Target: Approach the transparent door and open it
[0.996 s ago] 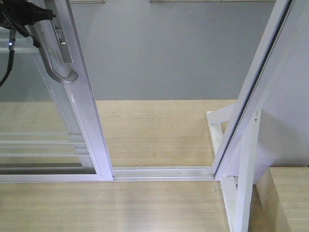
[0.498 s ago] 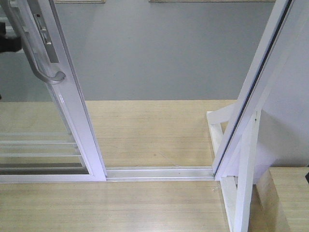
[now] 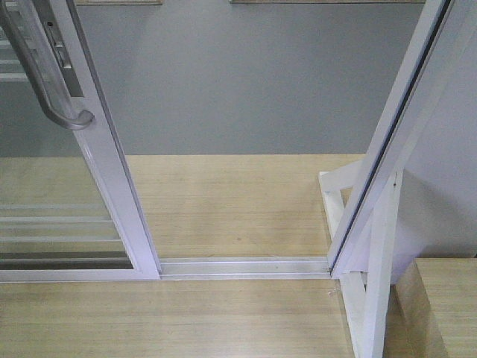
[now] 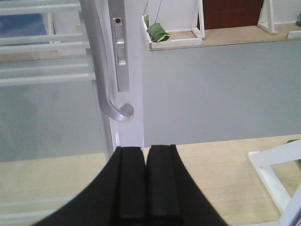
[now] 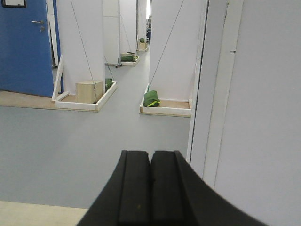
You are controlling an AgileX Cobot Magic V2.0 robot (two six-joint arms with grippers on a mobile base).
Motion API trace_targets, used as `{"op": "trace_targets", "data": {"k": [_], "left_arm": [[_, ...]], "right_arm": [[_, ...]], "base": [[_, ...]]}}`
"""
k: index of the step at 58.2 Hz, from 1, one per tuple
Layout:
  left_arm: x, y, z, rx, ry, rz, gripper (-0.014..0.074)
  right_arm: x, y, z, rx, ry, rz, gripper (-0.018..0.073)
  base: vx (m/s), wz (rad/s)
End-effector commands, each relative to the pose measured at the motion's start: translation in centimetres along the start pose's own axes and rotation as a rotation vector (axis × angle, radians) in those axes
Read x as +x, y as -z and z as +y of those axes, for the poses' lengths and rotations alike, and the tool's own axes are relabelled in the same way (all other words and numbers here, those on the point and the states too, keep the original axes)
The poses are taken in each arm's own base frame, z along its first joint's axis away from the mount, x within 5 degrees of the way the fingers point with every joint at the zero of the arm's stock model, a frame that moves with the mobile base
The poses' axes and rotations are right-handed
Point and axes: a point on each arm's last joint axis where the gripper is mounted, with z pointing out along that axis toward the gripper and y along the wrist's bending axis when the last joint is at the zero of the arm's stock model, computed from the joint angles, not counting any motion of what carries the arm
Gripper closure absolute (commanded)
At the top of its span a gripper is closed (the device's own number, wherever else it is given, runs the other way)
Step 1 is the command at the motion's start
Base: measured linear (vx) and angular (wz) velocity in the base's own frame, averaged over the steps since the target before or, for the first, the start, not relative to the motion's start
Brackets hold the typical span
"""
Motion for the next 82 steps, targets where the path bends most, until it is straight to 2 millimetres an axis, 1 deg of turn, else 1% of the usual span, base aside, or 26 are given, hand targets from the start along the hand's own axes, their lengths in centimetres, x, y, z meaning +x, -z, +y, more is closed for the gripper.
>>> {"op": "trace_targets", "data": {"k": [1,5,13,20,54,62,66,71,73,76,79,82], "left_arm": [[-0.2,1.2,-0.1,0.015,0.049,-0.087,0.0594],[0.5,1.7,-0.1,0.018,0.052,-0.085,0.0594],[0.3,2.6,-0.1,0.019,0.051,-0.156,0.0594],[0.3,2.7,-0.1,0.018,0.054,-0.156,0.0594],[0.3,2.7,-0.1,0.018,0.054,-0.151,0.0594],[0.4,2.7,-0.1,0.007,0.02,-0.155,0.0594],[1.0,2.9,-0.1,0.008,0.021,-0.169,0.0594],[2.7,2.9,0.0,0.005,0.017,-0.185,0.0594],[3.8,2.9,0.0,0.004,0.015,-0.196,0.0594],[5.0,3.0,0.0,0.003,0.014,-0.226,0.0594],[7.2,2.8,0.1,0.004,0.021,-0.257,0.0594],[8.6,2.5,0.1,0.006,0.031,-0.273,0.0594]], "right_arm": [[-1.3,0.0,0.1,-0.015,0.066,-0.044,0.0564],[-1.3,0.0,0.1,-0.013,0.08,-0.044,0.0564],[-1.3,0.0,0.1,-0.013,0.076,-0.041,0.0564],[-1.2,0.0,0.0,-0.004,0.05,-0.028,0.0564],[-1.2,0.0,0.0,-0.006,0.05,-0.028,0.0564],[-1.2,0.0,0.0,-0.007,0.05,-0.028,0.0564],[-1.2,0.0,0.0,-0.008,0.05,-0.028,0.0564],[-1.2,0.0,0.0,-0.008,0.05,-0.028,0.0564],[-1.2,0.0,0.0,-0.008,0.05,-0.028,0.0564],[-1.2,0.0,0.0,-0.008,0.05,-0.028,0.0564],[-1.2,0.0,0.0,-0.006,0.05,-0.028,0.0564],[-1.2,0.0,0.0,-0.007,0.05,-0.028,0.0564]], "base": [[0.0,0.0],[0.0,0.0],[0.0,0.0],[0.0,0.0],[0.0,0.0],[0.0,0.0],[0.0,0.0],[0.0,0.0],[0.0,0.0],[0.0,0.0],[0.0,0.0],[0.0,0.0]]}}
